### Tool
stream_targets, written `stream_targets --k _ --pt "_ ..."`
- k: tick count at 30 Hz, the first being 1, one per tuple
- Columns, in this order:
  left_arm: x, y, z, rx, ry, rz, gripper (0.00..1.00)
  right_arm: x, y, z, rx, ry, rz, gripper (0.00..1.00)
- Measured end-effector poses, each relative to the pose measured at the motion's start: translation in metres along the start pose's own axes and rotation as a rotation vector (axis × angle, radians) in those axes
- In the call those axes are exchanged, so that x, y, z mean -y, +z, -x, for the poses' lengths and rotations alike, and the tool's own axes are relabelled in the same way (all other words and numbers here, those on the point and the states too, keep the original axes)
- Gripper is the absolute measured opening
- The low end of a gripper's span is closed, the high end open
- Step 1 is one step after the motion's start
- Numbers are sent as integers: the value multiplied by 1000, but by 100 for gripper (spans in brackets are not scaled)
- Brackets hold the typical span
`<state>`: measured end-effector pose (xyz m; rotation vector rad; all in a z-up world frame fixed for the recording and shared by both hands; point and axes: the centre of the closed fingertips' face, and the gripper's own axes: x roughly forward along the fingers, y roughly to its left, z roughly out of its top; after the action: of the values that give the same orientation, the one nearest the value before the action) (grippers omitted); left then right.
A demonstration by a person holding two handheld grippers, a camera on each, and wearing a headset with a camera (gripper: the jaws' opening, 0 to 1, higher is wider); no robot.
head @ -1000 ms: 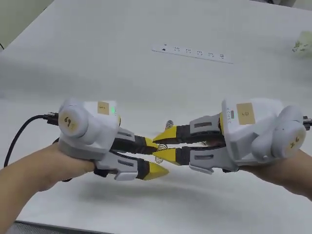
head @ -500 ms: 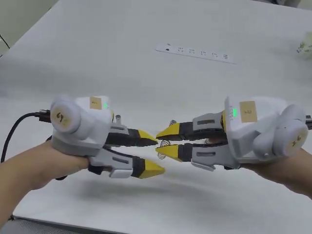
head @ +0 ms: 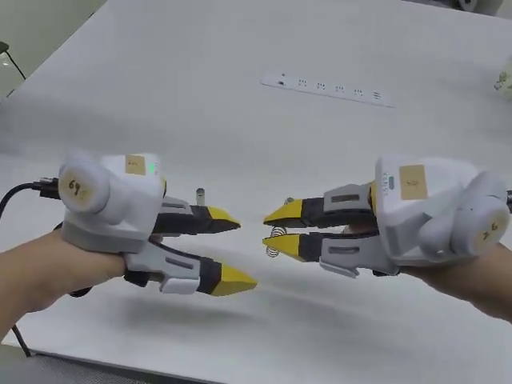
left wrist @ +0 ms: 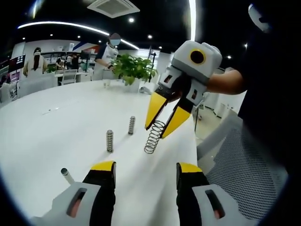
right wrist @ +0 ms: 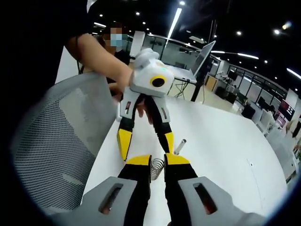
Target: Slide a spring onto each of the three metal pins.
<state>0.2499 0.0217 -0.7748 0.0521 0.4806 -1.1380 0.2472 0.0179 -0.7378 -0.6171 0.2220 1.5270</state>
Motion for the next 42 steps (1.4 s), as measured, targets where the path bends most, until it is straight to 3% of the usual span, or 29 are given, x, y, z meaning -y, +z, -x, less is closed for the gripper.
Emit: stream_targets --k 15,21,25,35,39,42 --pt "-7 -8 22 -8 52 36 58 5 1 -1 -6 -7 12 7" --pt "-15 -11 35 -9 87 41 64 7 0 -1 -9 -13 15 7" --pt "-25 -7 48 9 115 51 68 6 -2 -1 -18 -13 19 8" --pt "-33 -13 61 16 166 68 81 9 -4 -1 -27 -30 23 8" --pt "-36 -16 65 17 206 94 97 9 -4 -3 -28 -29 24 8" --pt "-39 -18 69 16 222 94 98 9 -4 -5 -29 -24 28 8"
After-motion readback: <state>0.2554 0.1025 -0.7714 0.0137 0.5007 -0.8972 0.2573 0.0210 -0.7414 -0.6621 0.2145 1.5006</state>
